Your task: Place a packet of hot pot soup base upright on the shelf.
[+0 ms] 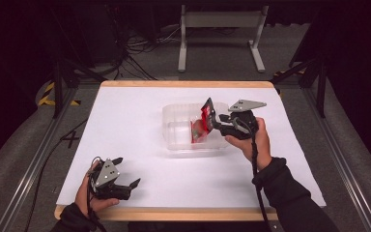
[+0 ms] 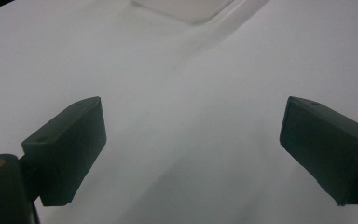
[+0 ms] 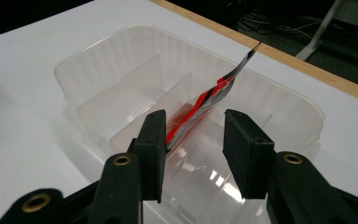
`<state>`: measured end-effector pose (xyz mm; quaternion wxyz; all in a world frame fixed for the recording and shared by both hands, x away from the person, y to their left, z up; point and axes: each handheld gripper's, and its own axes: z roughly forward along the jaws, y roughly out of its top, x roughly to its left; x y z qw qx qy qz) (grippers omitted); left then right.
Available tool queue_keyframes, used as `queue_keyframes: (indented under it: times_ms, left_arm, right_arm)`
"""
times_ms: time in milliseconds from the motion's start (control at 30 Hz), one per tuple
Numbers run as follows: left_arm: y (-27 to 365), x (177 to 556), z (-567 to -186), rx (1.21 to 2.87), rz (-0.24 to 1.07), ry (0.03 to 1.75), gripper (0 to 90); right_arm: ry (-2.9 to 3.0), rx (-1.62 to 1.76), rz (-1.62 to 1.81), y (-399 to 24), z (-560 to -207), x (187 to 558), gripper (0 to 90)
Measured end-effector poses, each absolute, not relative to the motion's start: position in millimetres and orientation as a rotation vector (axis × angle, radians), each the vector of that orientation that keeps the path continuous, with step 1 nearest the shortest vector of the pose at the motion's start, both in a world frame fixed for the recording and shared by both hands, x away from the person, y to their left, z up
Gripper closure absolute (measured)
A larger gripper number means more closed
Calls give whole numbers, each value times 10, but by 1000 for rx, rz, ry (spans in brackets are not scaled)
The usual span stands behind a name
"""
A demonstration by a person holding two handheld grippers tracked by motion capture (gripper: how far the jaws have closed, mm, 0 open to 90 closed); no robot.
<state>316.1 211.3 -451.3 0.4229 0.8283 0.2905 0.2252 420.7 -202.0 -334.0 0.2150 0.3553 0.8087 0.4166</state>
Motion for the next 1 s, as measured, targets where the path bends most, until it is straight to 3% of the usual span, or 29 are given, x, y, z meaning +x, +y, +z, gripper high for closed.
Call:
queue_keyframes:
  times_ms: [1000]
  left_arm:
    - [2111,3151,-4510,2072,561,726,77]
  right_arm:
    - [2261,761,1024,-2348,-3188,3893,537]
